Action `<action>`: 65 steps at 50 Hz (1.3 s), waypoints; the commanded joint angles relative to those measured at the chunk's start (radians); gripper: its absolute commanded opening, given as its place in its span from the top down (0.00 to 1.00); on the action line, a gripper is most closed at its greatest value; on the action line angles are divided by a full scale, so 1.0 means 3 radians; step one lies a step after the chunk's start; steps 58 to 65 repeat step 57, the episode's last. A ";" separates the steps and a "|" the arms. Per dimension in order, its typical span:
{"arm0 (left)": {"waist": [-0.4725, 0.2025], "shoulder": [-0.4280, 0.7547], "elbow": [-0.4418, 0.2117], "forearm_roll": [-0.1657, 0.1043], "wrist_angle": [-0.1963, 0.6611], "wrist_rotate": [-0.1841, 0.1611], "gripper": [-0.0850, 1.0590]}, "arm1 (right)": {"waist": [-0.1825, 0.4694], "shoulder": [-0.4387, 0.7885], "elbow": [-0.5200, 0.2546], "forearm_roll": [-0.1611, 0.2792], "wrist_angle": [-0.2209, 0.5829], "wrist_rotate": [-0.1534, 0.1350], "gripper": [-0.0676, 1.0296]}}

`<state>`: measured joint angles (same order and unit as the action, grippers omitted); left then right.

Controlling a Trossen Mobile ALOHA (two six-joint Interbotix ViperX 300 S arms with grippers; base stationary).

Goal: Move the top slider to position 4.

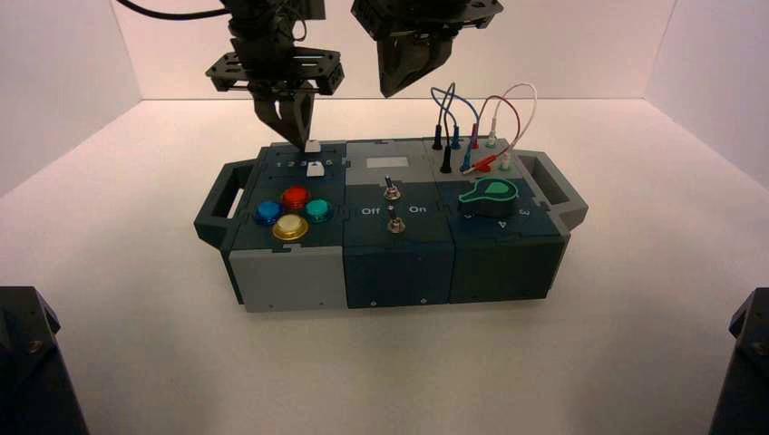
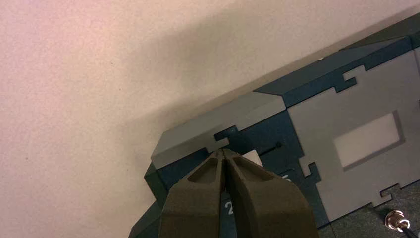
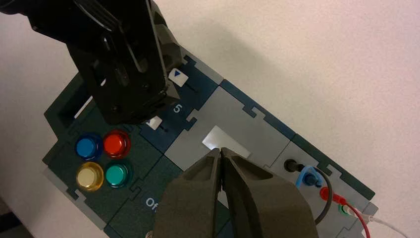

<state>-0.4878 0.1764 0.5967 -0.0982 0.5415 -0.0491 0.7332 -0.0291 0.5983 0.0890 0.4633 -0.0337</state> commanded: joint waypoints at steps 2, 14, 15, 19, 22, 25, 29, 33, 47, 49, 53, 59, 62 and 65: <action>-0.0061 -0.0005 -0.0066 -0.0005 0.0010 -0.0015 0.95 | 0.0000 -0.0097 -0.0097 0.0005 -0.0010 0.0005 0.96; -0.0072 0.0010 -0.0082 -0.0005 0.0026 -0.0015 0.95 | 0.0000 -0.0102 -0.0097 0.0005 -0.0010 0.0005 0.96; -0.0072 0.0005 -0.0082 -0.0005 0.0031 -0.0015 0.95 | 0.0000 -0.0102 -0.0097 0.0010 -0.0015 0.0005 0.96; -0.0072 0.0005 -0.0082 -0.0005 0.0031 -0.0015 0.95 | 0.0000 -0.0102 -0.0102 0.0005 -0.0010 0.0005 0.96; -0.0066 0.0005 -0.0077 -0.0005 0.0036 -0.0015 0.95 | -0.0005 -0.0102 -0.0102 0.0010 -0.0010 0.0005 0.96; -0.0072 -0.0005 -0.0072 -0.0005 0.0036 -0.0015 0.95 | 0.0000 -0.0107 -0.0102 0.0005 -0.0010 0.0005 0.96; -0.0072 -0.0036 -0.0056 0.0000 0.0036 -0.0015 0.95 | -0.0005 -0.0107 -0.0097 0.0010 -0.0010 0.0005 0.96; -0.0072 -0.0112 -0.0036 0.0015 0.0051 -0.0010 0.95 | -0.0005 -0.0112 -0.0097 0.0005 -0.0015 0.0005 0.96; -0.0072 -0.0455 0.0041 0.0036 0.0097 -0.0010 0.95 | -0.0005 -0.0128 -0.0107 0.0005 0.0000 0.0005 0.96; -0.0066 -0.0481 0.0056 0.0036 0.0102 -0.0015 0.95 | -0.0005 -0.0128 -0.0107 0.0005 0.0010 0.0005 0.96; -0.0072 -0.0491 0.0066 0.0031 0.0102 -0.0015 0.95 | -0.0005 -0.0133 -0.0102 0.0005 0.0010 0.0005 0.96; -0.0066 -0.0486 0.0066 0.0031 0.0092 -0.0015 0.95 | -0.0015 -0.0133 -0.0107 0.0005 0.0010 0.0000 0.96; -0.0066 -0.0486 0.0066 0.0031 0.0092 -0.0015 0.95 | -0.0015 -0.0133 -0.0107 0.0005 0.0010 0.0000 0.96; -0.0066 -0.0486 0.0066 0.0031 0.0092 -0.0015 0.95 | -0.0015 -0.0133 -0.0107 0.0005 0.0010 0.0000 0.96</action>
